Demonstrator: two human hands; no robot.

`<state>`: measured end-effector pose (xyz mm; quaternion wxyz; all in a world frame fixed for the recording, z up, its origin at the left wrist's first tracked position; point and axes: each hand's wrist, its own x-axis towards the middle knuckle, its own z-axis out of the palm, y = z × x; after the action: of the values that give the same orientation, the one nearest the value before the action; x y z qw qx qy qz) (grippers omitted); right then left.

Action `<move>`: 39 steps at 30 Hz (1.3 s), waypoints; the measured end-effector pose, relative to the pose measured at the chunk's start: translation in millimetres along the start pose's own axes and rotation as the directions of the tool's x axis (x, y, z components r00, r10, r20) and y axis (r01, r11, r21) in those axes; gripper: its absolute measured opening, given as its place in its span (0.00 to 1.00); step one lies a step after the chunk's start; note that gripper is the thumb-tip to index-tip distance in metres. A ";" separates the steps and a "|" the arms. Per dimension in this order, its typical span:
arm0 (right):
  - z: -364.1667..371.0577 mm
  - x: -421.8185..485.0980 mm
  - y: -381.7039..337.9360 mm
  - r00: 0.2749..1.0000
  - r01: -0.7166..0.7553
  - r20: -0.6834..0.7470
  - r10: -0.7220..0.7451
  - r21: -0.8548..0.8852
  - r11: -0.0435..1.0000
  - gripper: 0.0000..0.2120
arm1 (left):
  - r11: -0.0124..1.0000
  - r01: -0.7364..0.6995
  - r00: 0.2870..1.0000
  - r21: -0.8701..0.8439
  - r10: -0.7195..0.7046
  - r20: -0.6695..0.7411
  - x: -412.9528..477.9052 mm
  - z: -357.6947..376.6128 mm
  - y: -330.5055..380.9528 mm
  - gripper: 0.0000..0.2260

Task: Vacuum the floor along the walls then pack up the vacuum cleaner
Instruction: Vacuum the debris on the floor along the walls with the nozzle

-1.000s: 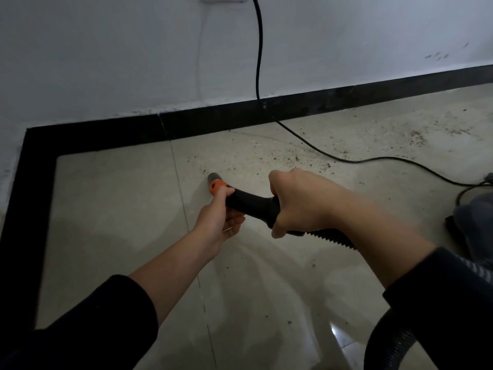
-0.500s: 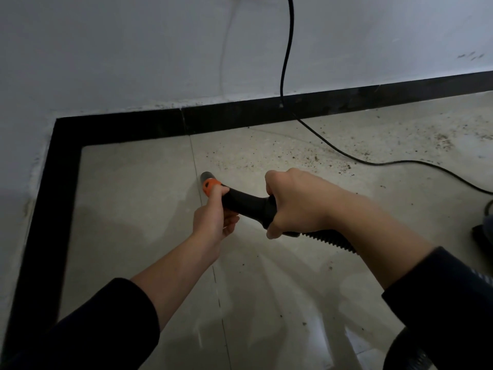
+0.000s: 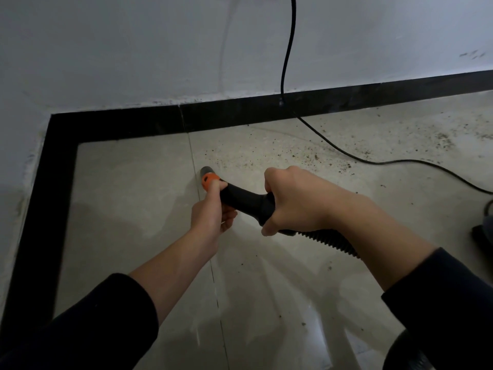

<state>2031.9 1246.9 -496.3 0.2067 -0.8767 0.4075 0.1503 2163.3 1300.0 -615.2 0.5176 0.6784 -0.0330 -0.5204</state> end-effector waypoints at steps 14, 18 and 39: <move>-10.1 -13.5 22.4 0.997 -0.069 -0.018 0.069 -0.014 0.998 0.25 | 0.999 0.010 0.992 0.048 -0.016 0.126 -3.6 26.2 -1.9 0.17; -12.1 -18.0 29.9 0.996 -0.093 -0.016 0.093 -0.015 0.996 0.25 | 0.999 0.023 0.984 0.048 -0.031 0.173 -6.5 35.2 -2.9 0.17; -23.8 -26.9 57.4 0.978 -0.203 -0.052 0.202 -0.007 0.979 0.25 | 0.998 0.046 0.952 0.052 -0.059 0.300 -8.4 73.0 -2.7 0.16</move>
<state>1972.8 1219.5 -477.8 0.1746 -0.8355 0.4989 0.1504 2104.1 1257.4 -605.9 0.4773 0.6029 -0.1051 -0.6306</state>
